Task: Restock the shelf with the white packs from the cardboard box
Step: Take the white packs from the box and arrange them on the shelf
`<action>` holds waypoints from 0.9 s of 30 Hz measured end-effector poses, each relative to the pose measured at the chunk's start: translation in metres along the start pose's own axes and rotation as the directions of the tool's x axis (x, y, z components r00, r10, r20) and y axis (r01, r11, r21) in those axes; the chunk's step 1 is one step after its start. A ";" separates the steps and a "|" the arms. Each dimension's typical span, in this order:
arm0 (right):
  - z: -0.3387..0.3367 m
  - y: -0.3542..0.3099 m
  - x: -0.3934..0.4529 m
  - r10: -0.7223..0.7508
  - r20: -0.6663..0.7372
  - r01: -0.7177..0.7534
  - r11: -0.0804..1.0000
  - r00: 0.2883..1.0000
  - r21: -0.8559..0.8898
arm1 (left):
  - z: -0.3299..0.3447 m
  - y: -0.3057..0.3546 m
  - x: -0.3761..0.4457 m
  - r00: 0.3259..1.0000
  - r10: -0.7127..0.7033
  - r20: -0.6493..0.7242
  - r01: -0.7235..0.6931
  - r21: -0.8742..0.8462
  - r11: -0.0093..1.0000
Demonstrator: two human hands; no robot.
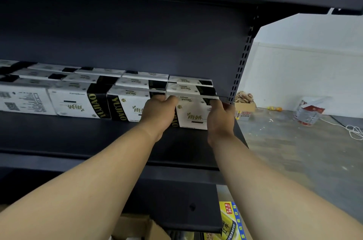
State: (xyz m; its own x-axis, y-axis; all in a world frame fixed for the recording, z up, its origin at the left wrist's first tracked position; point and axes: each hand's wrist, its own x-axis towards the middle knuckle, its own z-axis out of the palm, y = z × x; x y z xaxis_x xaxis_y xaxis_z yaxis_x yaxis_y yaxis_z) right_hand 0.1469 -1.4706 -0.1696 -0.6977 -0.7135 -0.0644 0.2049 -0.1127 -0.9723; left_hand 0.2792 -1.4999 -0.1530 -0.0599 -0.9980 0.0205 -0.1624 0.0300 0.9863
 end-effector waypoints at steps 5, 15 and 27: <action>-0.002 -0.002 -0.004 0.029 0.021 -0.027 0.998 0.999 -0.051 | -0.001 0.002 -0.002 0.999 -0.024 0.020 0.025 -0.029 0.999; -0.006 -0.007 -0.028 0.016 0.030 -0.011 0.985 0.999 -0.171 | -0.012 0.011 -0.030 0.995 -0.072 0.068 0.077 -0.075 0.994; 0.016 0.000 -0.096 0.035 0.022 -0.032 0.989 0.999 -0.148 | -0.064 -0.008 -0.052 0.984 -0.134 0.121 0.151 -0.140 0.979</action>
State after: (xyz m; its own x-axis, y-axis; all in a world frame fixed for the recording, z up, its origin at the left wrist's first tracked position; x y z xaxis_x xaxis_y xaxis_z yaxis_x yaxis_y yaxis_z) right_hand 0.2251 -1.4134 -0.1599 -0.6744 -0.7324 -0.0937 0.1233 0.0134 -0.9923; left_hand 0.3466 -1.4516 -0.1519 -0.1559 -0.9789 -0.1321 -0.0299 -0.1290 0.9912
